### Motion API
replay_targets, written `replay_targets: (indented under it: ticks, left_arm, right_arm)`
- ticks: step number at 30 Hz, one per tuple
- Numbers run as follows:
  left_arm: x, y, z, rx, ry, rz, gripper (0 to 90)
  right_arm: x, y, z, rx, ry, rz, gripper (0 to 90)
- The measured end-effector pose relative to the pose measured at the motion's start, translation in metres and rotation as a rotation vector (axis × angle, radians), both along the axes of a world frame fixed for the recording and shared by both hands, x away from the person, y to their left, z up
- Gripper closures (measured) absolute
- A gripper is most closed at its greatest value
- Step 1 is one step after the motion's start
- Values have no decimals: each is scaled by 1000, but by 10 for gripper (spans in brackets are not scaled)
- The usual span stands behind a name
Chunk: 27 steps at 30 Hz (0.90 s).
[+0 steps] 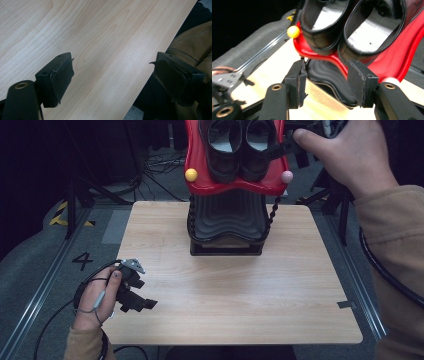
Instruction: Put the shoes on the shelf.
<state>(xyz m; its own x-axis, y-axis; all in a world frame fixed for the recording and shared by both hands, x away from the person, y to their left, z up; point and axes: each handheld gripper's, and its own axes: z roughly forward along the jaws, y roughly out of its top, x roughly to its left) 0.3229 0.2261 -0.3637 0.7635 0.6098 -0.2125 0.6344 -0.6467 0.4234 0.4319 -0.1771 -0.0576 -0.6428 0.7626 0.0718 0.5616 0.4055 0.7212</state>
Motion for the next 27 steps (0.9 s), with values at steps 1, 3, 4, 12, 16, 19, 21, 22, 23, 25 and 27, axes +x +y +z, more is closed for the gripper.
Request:
replay_targets:
  ticks: [1, 3, 4, 12, 16, 19, 21, 22, 23, 25, 27]
  left_arm:
    - [0, 0, 0, -1, 3, -1, 167]
    - [0, 0, 0, 0, -2, 1, 167]
    - [0, -1, -1, -6, 10, 5, 167]
    - [-4, 4, -2, -12, 1, 31, 167]
    - [-8, 4, -5, -5, -8, 50, 167]
    - [-12, 4, -6, -7, 1, 40, 167]
    - [-13, 4, -6, -7, 2, 45, 167]
    - [-14, 4, -6, -6, 0, 47, 167]
    - [-17, 6, -6, -8, -7, 56, 167]
    - [-19, 6, -7, -11, -5, 58, 167]
    - [-22, 8, -7, -11, -3, 58, 167]
  right_arm:
    - [-4, -4, 0, 1, -9, 16, 492]
    - [-10, -10, 1, 8, -6, 32, 492]
    - [-11, -13, 1, 8, -7, 35, 491]
    - [-20, -25, -10, 22, 0, 81, 469]
    - [-26, -26, -32, 17, 23, 141, 467]
    - [-34, -25, -56, -8, 26, 206, 466]
    - [-40, -27, -71, -20, 32, 239, 464]
    - [-42, -28, -76, -22, 33, 247, 464]
    - [-44, -29, -82, -28, 40, 262, 466]
    - [-46, -31, -88, -33, 37, 274, 468]
    - [-47, -38, -98, -30, 33, 302, 468]
